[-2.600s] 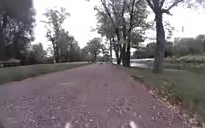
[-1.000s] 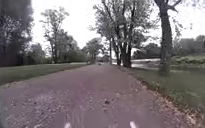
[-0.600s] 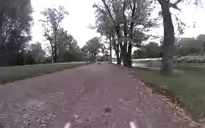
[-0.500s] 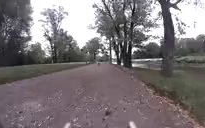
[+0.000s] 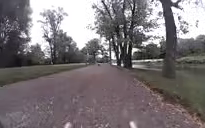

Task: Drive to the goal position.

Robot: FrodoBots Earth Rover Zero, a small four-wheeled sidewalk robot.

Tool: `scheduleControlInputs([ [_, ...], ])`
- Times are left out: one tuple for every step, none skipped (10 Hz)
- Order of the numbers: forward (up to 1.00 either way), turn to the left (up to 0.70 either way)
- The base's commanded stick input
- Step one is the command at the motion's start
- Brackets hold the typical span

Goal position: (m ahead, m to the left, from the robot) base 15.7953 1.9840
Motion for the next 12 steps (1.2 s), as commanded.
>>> scheduleControlInputs([
  [0.70,0.00],
  [0.70,0.00],
  [0.70,0.00],
  [0.70,0.00],
  [0.70,0.00],
  [0.70,0.00],
  [0.70,0.00],
  [0.70,0.00],
  [0.70,0.00],
  [0.70,0.00],
  [0.70,0.00],
  [0.70,0.00],
])
